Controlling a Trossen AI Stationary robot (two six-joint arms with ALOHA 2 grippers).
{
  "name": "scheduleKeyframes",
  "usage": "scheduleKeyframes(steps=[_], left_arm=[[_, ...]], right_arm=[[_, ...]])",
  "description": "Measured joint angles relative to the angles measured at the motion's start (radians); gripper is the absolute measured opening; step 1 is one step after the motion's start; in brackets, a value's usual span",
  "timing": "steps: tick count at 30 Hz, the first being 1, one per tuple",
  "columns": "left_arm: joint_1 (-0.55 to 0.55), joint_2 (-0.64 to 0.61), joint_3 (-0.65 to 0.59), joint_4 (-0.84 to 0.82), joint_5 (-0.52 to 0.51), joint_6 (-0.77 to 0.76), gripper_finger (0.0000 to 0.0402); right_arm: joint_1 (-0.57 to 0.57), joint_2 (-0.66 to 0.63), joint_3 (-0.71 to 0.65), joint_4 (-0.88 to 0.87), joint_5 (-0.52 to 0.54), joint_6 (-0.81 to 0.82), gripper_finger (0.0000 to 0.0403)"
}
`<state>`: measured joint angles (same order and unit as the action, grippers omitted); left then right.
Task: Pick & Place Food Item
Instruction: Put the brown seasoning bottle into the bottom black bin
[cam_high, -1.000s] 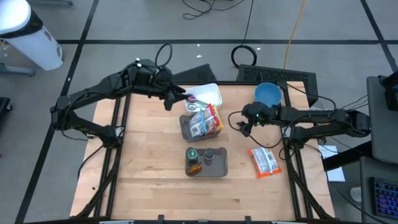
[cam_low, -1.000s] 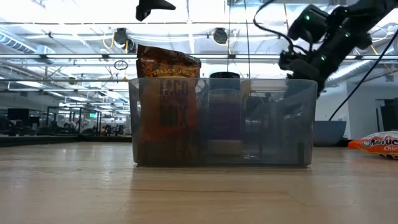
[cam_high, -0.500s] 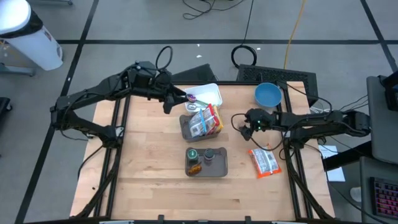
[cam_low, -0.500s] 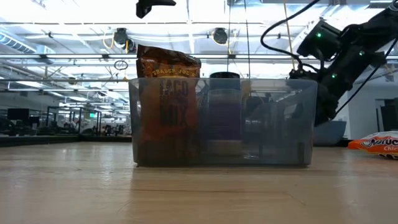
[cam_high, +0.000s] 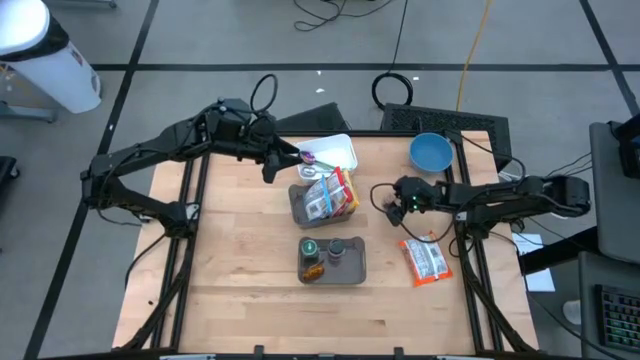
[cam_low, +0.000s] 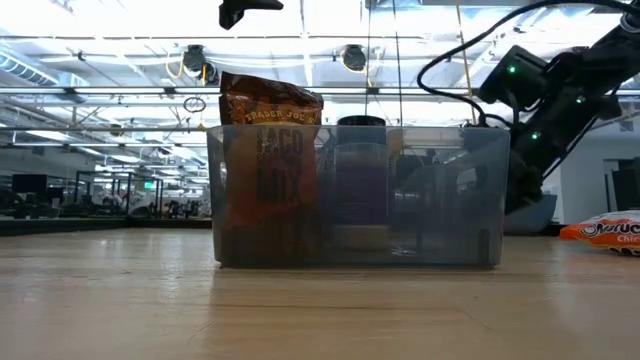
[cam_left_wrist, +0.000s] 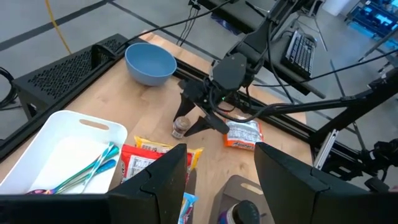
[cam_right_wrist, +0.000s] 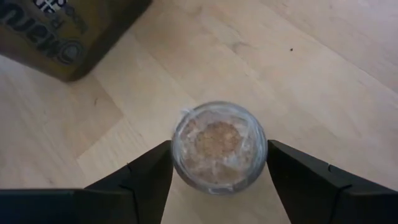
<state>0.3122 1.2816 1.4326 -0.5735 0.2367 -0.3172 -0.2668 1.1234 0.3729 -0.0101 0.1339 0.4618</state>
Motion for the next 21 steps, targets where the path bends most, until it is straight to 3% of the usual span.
scheduleKeyframes(steps=[12, 21], left_arm=[[0.0, 0.0, 0.0, -0.001, -0.001, -0.001, 0.0198], [0.0, 0.0, 0.0, -0.002, -0.001, -0.002, 0.0198]], right_arm=[[0.0, 0.011, 0.001, 0.103, 0.0, -0.002, 0.0186], [0.0, 0.011, 0.001, 0.098, -0.003, -0.002, 0.0201]])
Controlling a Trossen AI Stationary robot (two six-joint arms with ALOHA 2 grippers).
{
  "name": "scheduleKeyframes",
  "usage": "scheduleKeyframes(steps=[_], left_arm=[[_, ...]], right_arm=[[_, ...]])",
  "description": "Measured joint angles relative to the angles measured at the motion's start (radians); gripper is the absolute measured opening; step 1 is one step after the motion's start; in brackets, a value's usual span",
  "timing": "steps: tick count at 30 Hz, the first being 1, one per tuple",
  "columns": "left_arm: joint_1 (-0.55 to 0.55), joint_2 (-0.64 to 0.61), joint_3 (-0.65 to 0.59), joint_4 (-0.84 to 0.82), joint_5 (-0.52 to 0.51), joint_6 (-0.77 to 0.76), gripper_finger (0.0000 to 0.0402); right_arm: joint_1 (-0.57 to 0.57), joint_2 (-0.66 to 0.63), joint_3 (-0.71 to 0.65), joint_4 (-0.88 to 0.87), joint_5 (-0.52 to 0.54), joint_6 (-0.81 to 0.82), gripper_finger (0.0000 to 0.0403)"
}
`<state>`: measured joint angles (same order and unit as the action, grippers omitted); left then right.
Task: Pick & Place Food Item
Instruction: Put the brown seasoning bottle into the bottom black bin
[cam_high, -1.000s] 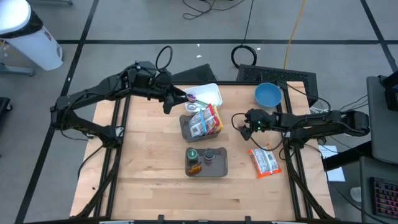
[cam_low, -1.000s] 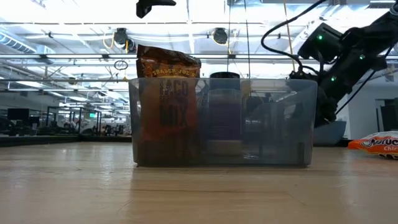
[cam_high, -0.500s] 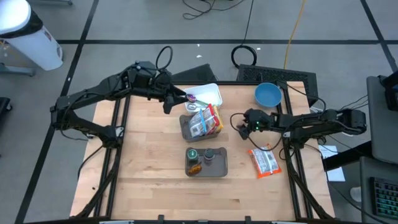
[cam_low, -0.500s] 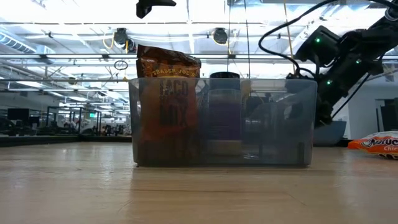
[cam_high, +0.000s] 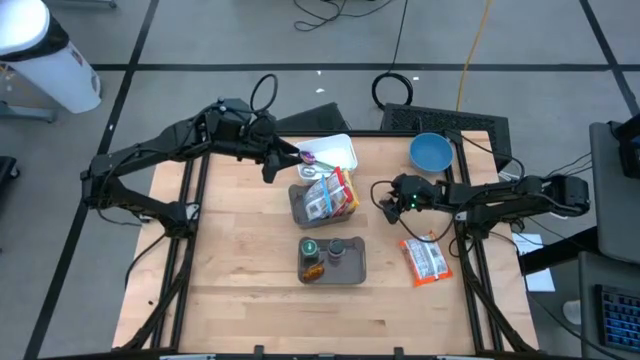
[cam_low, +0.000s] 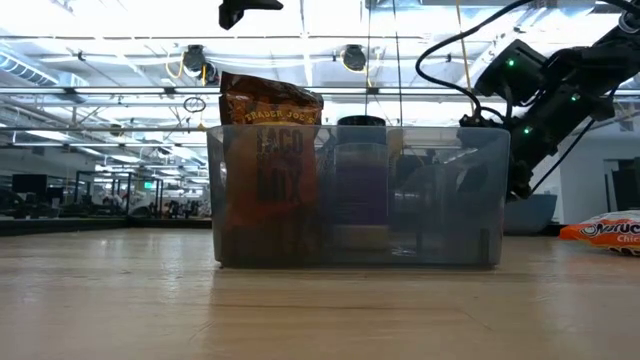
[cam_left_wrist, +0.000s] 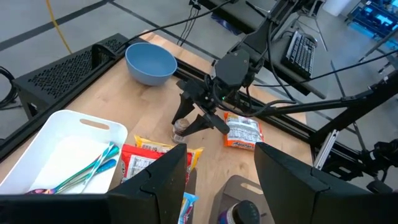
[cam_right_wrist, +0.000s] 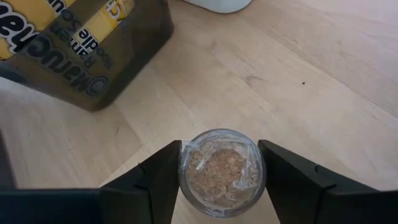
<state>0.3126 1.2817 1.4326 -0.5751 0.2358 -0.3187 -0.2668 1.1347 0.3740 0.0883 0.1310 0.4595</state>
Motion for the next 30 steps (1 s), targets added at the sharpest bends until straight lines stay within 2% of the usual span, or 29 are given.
scheduleKeyframes(steps=[12, 19, 30], left_arm=[[0.0, 0.0, 0.0, -0.001, 0.0, 0.0, 0.0198], [0.0, 0.0, 0.0, -0.002, 0.0, 0.0, 0.0198], [0.0, 0.0, 0.0, -0.002, 0.0, 0.001, 0.0198]], right_arm=[[0.0, 0.0, 0.001, -0.012, -0.001, 0.0, 0.0193], [0.0, 0.0, 0.002, -0.028, 0.0, 0.0, 0.0175], [0.0, 0.0, 0.003, -0.033, -0.002, 0.0, 0.0175]])
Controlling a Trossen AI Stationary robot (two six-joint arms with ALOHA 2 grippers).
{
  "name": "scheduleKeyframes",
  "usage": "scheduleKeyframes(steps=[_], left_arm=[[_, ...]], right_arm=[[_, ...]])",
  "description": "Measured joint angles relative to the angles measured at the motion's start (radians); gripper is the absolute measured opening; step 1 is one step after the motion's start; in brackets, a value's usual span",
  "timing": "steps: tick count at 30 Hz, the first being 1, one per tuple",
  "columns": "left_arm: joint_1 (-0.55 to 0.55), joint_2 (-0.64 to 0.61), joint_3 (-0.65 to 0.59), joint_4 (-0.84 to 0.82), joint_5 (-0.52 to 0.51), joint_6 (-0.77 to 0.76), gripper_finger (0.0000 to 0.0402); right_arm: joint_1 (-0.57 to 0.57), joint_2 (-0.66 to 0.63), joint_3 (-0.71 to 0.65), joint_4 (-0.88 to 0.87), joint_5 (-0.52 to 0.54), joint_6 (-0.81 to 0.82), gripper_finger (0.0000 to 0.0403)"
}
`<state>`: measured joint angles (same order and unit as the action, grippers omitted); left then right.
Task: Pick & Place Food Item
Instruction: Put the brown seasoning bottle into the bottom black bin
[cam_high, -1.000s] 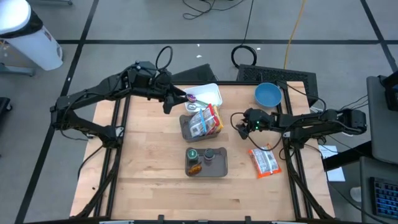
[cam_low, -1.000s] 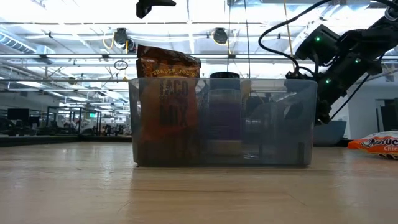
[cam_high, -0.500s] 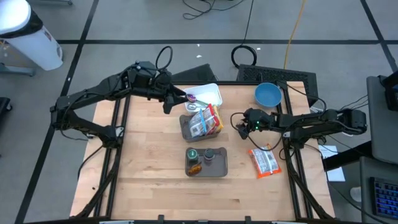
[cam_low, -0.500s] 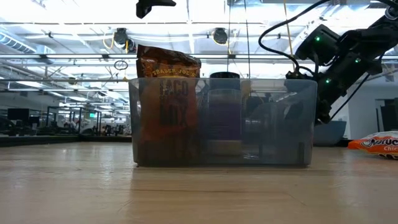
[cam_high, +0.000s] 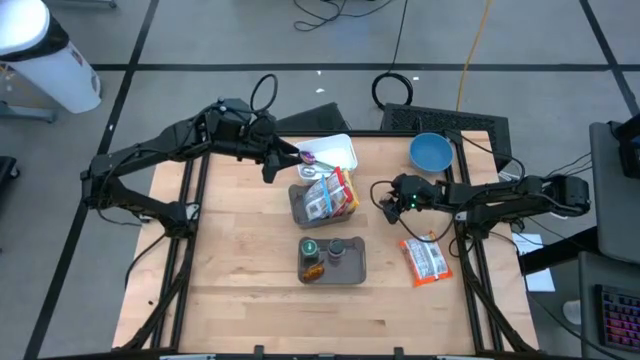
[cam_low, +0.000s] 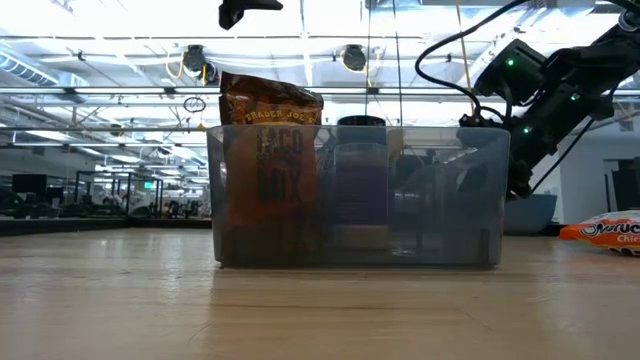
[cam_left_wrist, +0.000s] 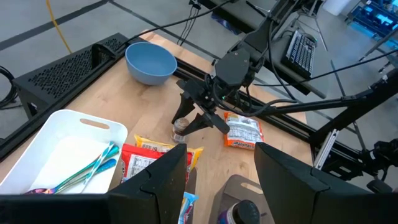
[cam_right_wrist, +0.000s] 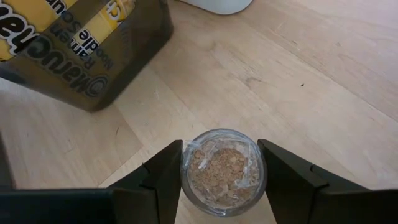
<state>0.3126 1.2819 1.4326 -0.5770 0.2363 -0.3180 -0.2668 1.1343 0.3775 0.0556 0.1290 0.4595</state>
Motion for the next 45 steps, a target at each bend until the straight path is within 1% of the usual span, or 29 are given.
scheduleKeyframes(steps=[5, 11, 15, 17, 24, 30, 34, 38, 42, 45], left_arm=[[0.0, 0.0, 0.0, 0.0, 0.0, 0.0, 0.0198], [0.001, 0.0, 0.0, -0.018, 0.0, 0.003, 0.0198], [0.001, -0.001, 0.0, -0.045, 0.0, 0.011, 0.0198], [0.001, -0.008, 0.0, -0.068, 0.0, 0.017, 0.0198], [0.002, -0.046, 0.001, -0.123, 0.0, 0.031, 0.0198], [0.001, -0.1, 0.001, -0.171, 0.001, 0.028, 0.0198], [-0.001, -0.146, 0.001, -0.206, 0.0, 0.028, 0.0198], [-0.001, -0.188, 0.001, -0.25, 0.0, 0.028, 0.0198], [-0.002, -0.229, 0.001, -0.297, 0.001, 0.027, 0.0198], [-0.002, -0.255, 0.001, -0.333, 0.001, 0.027, 0.0198]], right_arm=[[0.0, 0.003, 0.029, -0.018, -0.026, -0.005, 0.0175], [0.0, 0.002, 0.109, -0.085, -0.035, -0.051, 0.0175], [0.0, 0.002, 0.169, -0.117, -0.085, -0.079, 0.0175], [0.0, 0.002, 0.205, -0.147, -0.108, -0.085, 0.0175], [0.0, 0.002, 0.361, -0.24, -0.142, -0.144, 0.0175], [0.001, 0.002, 0.518, -0.33, -0.212, -0.184, 0.0175], [0.031, 0.002, 0.625, -0.402, -0.208, -0.218, 0.0175], [0.087, 0.005, 0.707, -0.412, -0.2, -0.236, 0.0175], [0.161, 0.03, 0.768, -0.417, -0.13, -0.234, 0.0175], [0.214, 0.066, 0.814, -0.411, -0.101, -0.214, 0.0175]])
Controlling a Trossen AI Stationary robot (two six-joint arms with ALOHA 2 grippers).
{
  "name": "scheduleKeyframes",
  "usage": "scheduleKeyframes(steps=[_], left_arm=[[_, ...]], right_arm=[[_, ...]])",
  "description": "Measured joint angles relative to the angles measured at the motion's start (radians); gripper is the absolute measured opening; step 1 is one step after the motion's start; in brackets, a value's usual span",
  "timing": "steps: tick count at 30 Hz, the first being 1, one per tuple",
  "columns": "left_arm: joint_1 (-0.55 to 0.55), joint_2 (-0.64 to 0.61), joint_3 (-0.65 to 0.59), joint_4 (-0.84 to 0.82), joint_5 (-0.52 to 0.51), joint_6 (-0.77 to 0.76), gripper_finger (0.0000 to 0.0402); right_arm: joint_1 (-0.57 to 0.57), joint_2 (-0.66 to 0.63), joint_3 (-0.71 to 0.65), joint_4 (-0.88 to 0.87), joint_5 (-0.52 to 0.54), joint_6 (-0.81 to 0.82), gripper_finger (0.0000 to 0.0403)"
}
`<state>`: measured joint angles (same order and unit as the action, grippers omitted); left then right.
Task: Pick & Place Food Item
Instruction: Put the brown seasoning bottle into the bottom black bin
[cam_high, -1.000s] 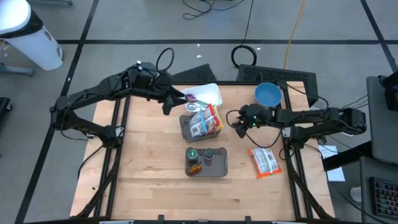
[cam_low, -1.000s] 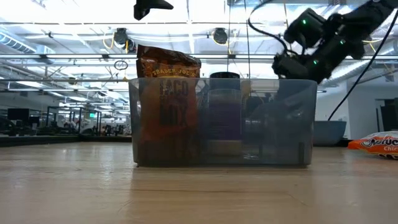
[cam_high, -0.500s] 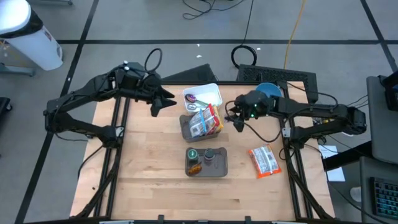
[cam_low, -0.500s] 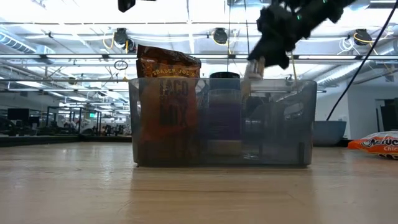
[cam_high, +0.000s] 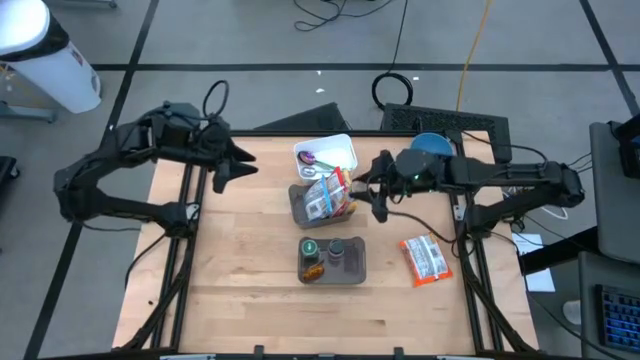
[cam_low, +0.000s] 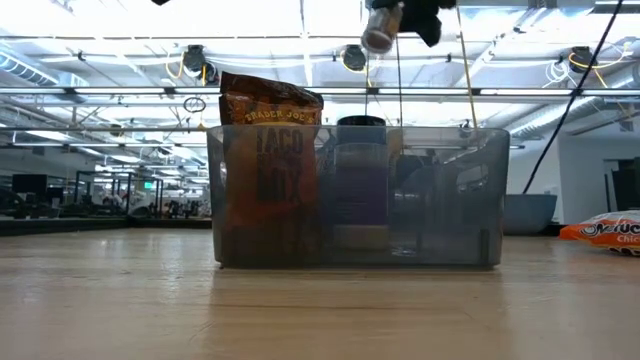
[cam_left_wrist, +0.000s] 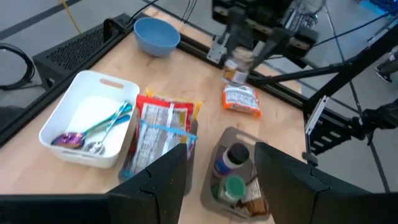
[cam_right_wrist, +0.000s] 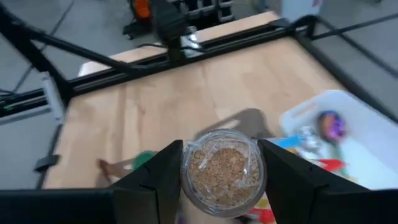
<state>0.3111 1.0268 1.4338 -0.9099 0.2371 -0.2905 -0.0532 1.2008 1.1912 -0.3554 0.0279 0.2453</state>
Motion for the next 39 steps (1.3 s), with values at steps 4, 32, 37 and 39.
scheduleKeyframes(steps=[4, 32, 37, 39], left_arm=[[-0.015, -0.029, -0.001, -0.053, -0.001, -0.001, 0.0198], [-0.337, -0.066, -0.079, -0.031, -0.291, -0.122, 0.0198], [-0.363, -0.083, -0.223, 0.109, -0.291, -0.18, 0.0198], [-0.373, -0.097, -0.283, 0.186, -0.291, -0.203, 0.0198]], right_arm=[[0.069, 0.071, 0.06, -0.002, 0.001, 0.024, 0.0175], [0.374, 0.345, 0.116, -0.096, 0.027, 0.108, 0.0175], [0.376, 0.352, 0.076, -0.078, 0.03, 0.128, 0.0175], [0.376, 0.352, 0.058, -0.074, 0.03, 0.146, 0.0174]])
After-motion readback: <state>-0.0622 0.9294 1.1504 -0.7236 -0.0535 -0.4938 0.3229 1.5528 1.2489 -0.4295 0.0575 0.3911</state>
